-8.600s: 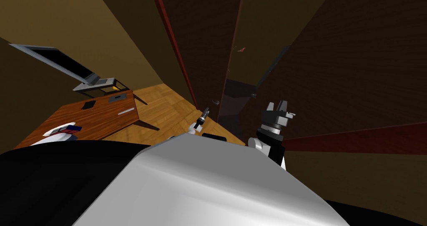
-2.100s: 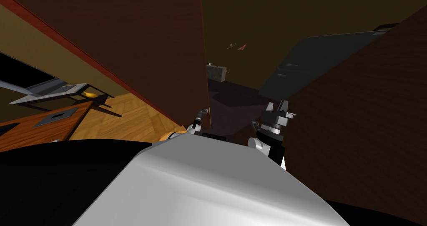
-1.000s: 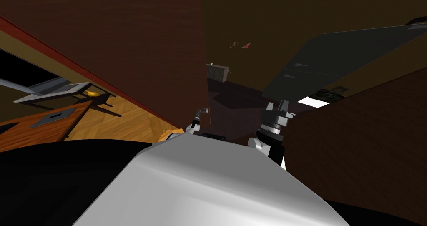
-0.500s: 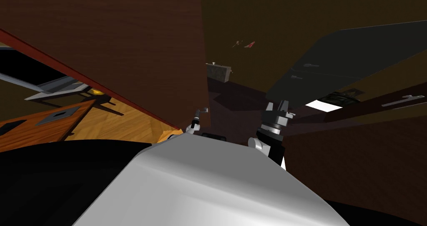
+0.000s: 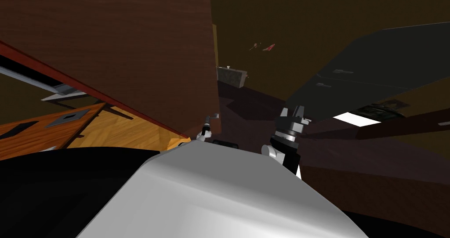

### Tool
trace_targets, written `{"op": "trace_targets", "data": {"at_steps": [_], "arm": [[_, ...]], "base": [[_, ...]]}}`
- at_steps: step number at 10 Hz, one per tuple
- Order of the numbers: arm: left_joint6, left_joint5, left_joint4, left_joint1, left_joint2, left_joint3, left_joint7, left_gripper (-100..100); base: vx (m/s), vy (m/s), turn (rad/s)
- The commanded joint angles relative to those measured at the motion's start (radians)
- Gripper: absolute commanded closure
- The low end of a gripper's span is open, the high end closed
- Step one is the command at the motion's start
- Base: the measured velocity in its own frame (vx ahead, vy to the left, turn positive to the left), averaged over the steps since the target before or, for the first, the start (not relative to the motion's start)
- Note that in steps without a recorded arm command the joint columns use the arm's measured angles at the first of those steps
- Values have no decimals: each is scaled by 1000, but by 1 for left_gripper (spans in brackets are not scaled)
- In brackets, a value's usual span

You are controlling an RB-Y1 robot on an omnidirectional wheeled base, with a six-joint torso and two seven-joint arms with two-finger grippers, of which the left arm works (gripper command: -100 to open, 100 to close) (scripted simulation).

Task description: Push the door open

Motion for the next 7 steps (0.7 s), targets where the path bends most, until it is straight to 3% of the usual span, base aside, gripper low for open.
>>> {"op": "trace_targets", "data": {"at_steps": [1, 7], "arm": [[-12, 13, 5, -14, 0, 24, -15, 100], [-15, 36, 1, -15, -65, 65, -54, 100]], "base": [[186, -46, 110], [143, -86, 93]]}}
